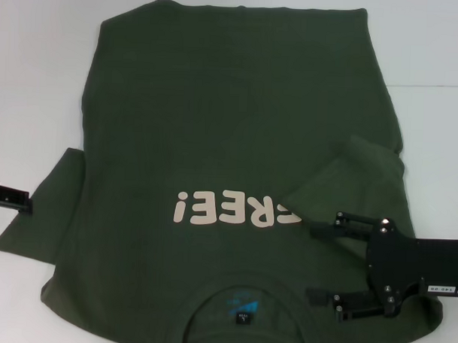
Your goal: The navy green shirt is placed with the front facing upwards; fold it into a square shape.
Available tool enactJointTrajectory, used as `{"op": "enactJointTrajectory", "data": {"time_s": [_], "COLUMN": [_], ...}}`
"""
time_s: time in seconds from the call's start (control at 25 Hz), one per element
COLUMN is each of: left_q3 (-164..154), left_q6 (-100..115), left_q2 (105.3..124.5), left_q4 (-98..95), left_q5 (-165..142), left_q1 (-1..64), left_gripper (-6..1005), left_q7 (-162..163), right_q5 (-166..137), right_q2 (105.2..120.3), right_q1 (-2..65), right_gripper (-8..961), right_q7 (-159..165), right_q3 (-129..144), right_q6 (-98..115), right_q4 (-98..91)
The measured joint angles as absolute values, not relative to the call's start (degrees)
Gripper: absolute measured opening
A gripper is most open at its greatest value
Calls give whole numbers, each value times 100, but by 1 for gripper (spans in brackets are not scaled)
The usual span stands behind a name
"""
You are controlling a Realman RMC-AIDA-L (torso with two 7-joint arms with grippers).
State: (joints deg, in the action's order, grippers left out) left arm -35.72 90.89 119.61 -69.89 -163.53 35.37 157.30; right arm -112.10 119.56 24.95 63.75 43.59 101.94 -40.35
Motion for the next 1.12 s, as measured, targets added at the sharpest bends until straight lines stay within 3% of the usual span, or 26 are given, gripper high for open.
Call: {"op": "enactJointTrajectory", "data": {"time_s": [0.44, 1.12], "left_q3": [-3248, -3304], "left_q6": [8588, 8303], "left_q2": [11801, 11793], "left_q4": [-6109, -5760], "left_q5": [-16367, -16383], "left_q1": [3603, 3594], "left_gripper": [874, 858], "left_q7": [15878, 15838], "right_q5": [-11215, -11223], "right_q2": [11961, 11961], "right_q1": [2558, 2623], "right_gripper": [945, 944], "right_q7": [6372, 6397], "right_q3": [4368, 4374], "right_q6": [10178, 10057], "right_q4": [-3971, -3934]}}
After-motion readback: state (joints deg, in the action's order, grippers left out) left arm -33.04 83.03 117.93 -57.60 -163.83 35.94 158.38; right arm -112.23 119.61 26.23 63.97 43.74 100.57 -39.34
